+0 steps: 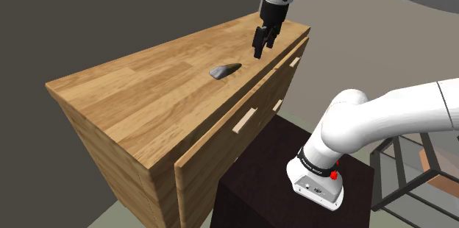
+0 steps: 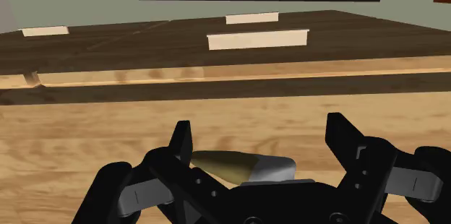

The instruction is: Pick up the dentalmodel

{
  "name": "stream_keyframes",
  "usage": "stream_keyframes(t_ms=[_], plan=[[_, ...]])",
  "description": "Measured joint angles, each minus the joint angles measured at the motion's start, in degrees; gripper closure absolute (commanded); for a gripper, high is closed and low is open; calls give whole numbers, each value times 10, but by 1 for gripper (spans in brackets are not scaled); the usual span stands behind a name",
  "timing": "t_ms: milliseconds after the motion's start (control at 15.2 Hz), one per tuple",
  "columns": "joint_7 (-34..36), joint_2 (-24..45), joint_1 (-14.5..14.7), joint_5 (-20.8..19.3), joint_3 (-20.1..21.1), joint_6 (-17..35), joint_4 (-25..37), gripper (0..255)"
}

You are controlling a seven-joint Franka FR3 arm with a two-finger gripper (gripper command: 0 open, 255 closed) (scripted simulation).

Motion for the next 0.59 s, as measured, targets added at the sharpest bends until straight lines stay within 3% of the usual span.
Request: stream_keyframes(t_ms=[198,594], plan=[[-54,17,14,-10,-22,19,0,0],[-331,119,86,-38,-117,110,16,0]])
